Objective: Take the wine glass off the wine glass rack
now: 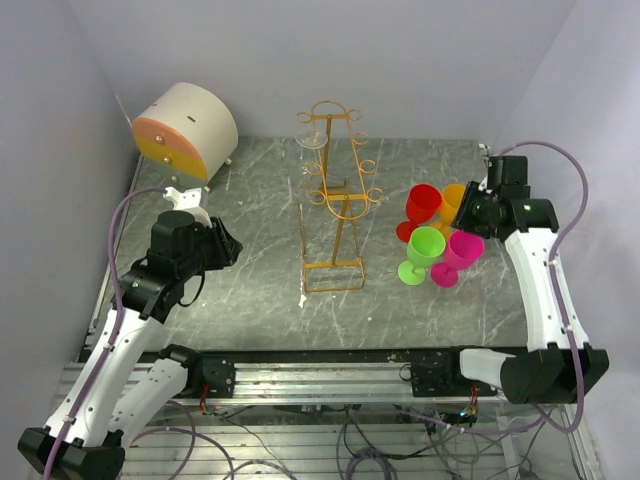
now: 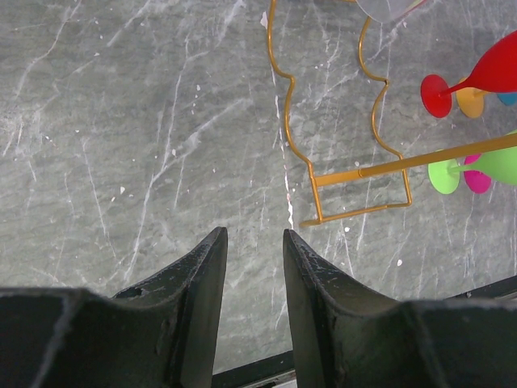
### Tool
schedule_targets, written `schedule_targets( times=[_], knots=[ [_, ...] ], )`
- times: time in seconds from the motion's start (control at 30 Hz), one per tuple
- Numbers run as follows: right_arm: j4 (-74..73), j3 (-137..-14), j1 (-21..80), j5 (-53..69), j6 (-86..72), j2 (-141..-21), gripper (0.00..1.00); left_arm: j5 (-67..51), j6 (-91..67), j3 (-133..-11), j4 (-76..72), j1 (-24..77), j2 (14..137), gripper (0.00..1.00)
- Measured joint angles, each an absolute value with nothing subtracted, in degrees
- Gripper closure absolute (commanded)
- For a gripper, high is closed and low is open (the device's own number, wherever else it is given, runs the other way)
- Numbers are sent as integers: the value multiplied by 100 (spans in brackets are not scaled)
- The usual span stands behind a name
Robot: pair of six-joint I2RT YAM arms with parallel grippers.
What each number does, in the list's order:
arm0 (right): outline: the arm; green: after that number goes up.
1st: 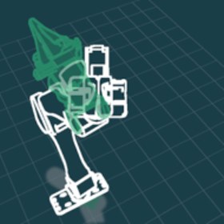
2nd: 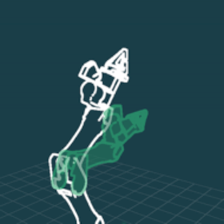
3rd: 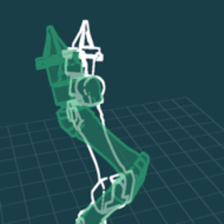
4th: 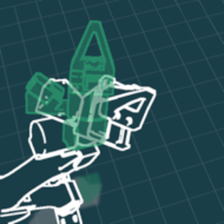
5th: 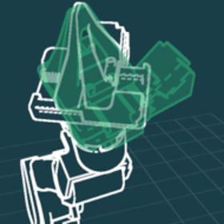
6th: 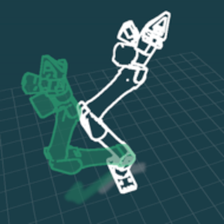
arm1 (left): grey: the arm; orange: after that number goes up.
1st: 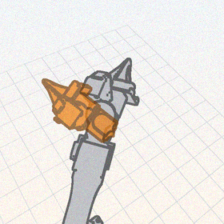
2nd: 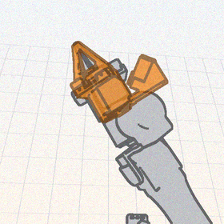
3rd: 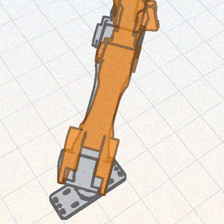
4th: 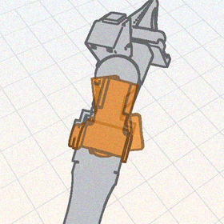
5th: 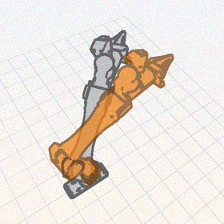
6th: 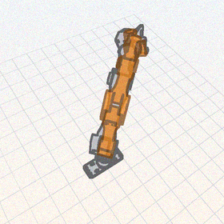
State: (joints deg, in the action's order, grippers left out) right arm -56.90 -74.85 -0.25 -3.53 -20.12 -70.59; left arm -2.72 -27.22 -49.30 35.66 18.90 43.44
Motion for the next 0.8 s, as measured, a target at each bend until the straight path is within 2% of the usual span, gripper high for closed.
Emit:
schedule_targets(
  times=[0.43,0.8],
  knots=[
    [-4836,-7463,-32,2005,-2021,-5398,61,43,-3271,-5118,3441,1890,4497,52],
    [-4521,-6685,-32,2510,-2040,-4440,61,-226,-4099,-7758,2550,1798,6744,49]
  ],
)
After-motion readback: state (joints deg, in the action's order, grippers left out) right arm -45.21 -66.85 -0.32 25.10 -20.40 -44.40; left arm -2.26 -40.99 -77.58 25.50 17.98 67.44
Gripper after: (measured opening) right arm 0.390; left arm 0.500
